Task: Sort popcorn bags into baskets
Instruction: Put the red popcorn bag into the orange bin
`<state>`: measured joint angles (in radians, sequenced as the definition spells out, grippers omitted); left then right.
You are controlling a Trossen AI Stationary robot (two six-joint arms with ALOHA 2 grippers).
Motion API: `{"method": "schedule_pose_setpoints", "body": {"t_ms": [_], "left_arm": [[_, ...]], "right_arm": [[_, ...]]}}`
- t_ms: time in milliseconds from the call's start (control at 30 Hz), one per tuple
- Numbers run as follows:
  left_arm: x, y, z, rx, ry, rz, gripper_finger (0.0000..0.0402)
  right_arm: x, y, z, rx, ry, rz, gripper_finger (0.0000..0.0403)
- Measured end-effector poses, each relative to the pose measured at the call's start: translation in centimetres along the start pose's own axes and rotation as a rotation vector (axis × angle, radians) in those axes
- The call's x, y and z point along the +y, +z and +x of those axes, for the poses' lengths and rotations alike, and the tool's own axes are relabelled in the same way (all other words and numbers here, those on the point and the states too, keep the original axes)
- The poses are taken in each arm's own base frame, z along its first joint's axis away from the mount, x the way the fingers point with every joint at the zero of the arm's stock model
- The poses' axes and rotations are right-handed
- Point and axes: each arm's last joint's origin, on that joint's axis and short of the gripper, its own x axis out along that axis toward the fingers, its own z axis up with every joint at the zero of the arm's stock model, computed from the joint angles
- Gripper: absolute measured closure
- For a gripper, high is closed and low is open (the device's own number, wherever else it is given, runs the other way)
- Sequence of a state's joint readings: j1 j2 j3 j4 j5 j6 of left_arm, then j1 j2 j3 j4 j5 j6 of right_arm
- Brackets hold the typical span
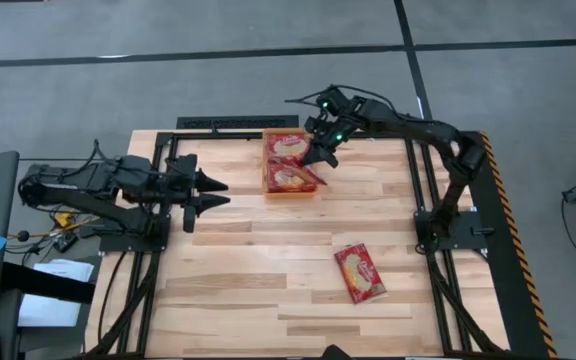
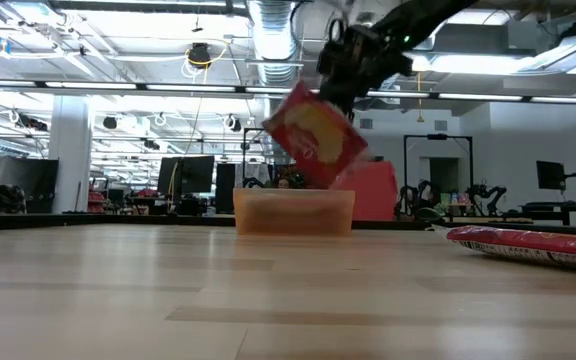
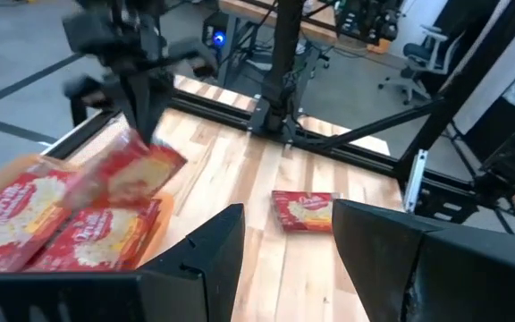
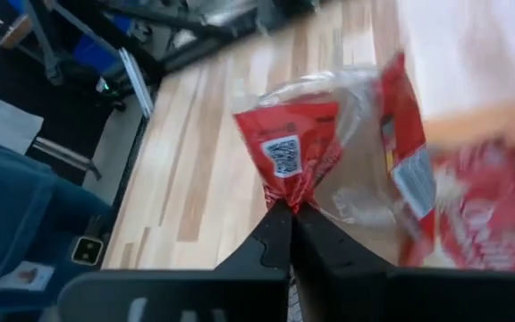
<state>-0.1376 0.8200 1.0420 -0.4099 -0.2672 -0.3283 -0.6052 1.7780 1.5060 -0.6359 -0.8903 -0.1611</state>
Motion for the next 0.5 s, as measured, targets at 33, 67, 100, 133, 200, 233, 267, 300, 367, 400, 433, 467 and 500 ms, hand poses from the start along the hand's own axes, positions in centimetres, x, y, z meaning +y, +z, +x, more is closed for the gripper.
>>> {"method": "schedule_pose_setpoints", "body": {"t_ms": [33,67,100,133,200,233,267,300,367,400,433,467,500], "left_arm": [[0.1,0.0,0.0,0.004,0.007,0.002,0.0239],[0.2,0.0,0.0,0.003,0.013,0.002,0.0239],[0.3,0.0,0.1,0.000,0.019,0.004,0.0239],[0.4,0.1,0.1,-0.002,0.026,0.006,0.0239],[0.6,0.1,0.1,-0.005,0.039,0.004,0.0239],[0.7,0.1,0.1,-0.004,0.047,0.004,0.0239],[0.8,0.1,0.2,-0.002,0.054,0.004,0.0239],[0.9,0.1,0.2,0.000,0.063,0.003,0.0239],[1.2,0.0,0.2,0.012,0.078,0.004,0.0239],[1.2,0.0,0.2,0.014,0.083,0.004,0.0239],[1.3,0.0,0.2,0.014,0.087,0.003,0.0239],[1.4,0.0,0.2,0.014,0.092,0.003,0.0239],[1.4,0.0,0.2,0.017,0.098,0.003,0.0239]], "right_arm": [[-0.5,-0.4,0.4,0.018,0.002,0.028,0.0374],[-1.1,-0.7,0.8,0.035,0.003,0.054,0.0368],[-1.6,-0.9,1.3,0.040,0.005,0.062,0.0363],[-2.0,-1.1,1.6,0.044,0.007,0.068,0.0358],[-2.9,-1.4,2.2,0.062,0.008,0.095,0.0351],[-3.3,-1.4,2.4,0.062,0.005,0.099,0.0348],[-3.7,-1.3,2.4,0.061,0.003,0.104,0.0344],[-3.9,-1.1,2.3,0.057,-0.004,0.104,0.0341],[-4.2,-0.4,1.9,0.041,-0.024,0.090,0.0332],[-4.2,0.0,1.6,0.033,-0.046,0.082,0.0325],[-4.3,0.3,1.3,0.027,-0.078,0.066,0.0318],[-4.4,0.7,1.0,0.021,-0.125,0.043,0.0308],[-4.4,1.1,0.8,0.023,-0.180,0.021,0.0298]]}}
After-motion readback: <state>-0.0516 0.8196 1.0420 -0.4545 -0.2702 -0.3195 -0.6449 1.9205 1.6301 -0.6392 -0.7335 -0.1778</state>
